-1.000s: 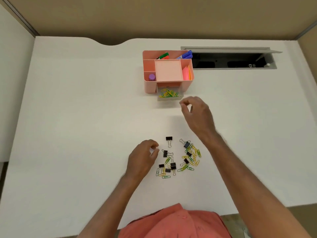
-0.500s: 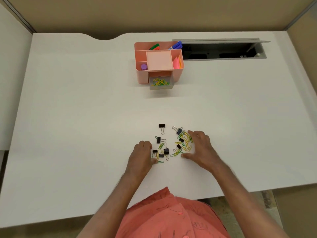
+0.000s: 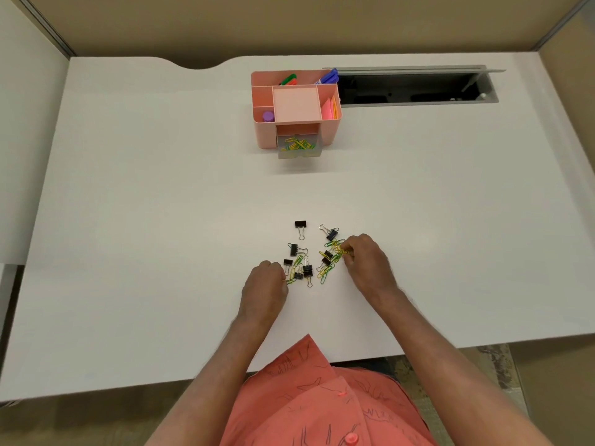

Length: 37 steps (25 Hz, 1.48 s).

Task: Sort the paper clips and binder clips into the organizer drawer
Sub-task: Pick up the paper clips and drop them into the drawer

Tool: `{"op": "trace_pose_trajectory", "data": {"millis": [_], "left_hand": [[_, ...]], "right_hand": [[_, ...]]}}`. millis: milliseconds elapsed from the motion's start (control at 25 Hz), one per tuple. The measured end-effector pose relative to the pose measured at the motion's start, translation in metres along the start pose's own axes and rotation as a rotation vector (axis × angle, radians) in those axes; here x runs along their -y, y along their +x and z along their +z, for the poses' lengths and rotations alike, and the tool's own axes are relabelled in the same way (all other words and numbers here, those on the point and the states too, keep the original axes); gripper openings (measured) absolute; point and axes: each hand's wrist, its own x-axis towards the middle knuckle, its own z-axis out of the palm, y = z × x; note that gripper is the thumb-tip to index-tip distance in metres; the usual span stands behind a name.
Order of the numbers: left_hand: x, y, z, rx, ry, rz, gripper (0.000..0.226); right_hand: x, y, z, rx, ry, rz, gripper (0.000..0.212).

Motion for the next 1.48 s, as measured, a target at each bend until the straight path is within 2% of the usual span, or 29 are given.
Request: {"op": "trace_pose_trajectory", "data": {"millis": [240,320,440,600,680,760,960,1080,1200,1320,1480], "left_hand": [[0.003,-0.004,0.004,-0.082,0.041,0.093,0.01],[0.005,-0.005,0.001,-0.099,0.008,0.111,0.012],[0.008,-0.001,-0.009,-0.061,-0.104,0.071,0.012],[0.013,0.007,-0.022,0.026,-0.358,-0.063,0.015],[0.014,0.014,-0.028,0.038,-0.419,-0.088,0.017],[0.011,0.022,-0.037,0.027,-0.459,-0.093,0.019],[-0.021,0.06,-0.084,-0.109,-0.581,-0.003,0.017],[-0.045,0.096,-0.119,-0.247,-0.631,0.084,0.015],[-0.063,0.134,-0.146,-0.339,-0.629,0.118,0.01],[-0.072,0.169,-0.161,-0.388,-0.52,0.18,0.01],[-0.077,0.204,-0.162,-0.386,-0.3,0.176,0.012]], "right_hand": [[0.008,0.006,0.001,0.042,-0.078,0.022,0.02],[0.007,0.007,0.0,0.043,-0.038,0.035,0.019],[0.003,0.011,-0.008,0.068,0.222,0.174,0.018],[0.001,0.018,-0.025,0.19,0.682,0.372,0.019],[0.009,0.022,-0.037,0.241,0.877,0.392,0.017],[0.022,0.032,-0.051,0.231,0.953,0.354,0.016],[0.08,0.101,-0.091,0.02,0.853,0.075,0.023],[0.115,0.153,-0.101,-0.1,0.55,-0.13,0.021],[0.13,0.189,-0.088,-0.131,0.236,-0.318,0.017],[0.127,0.206,-0.073,-0.095,0.096,-0.369,0.013],[0.12,0.209,-0.067,-0.121,0.147,-0.356,0.014]]}}
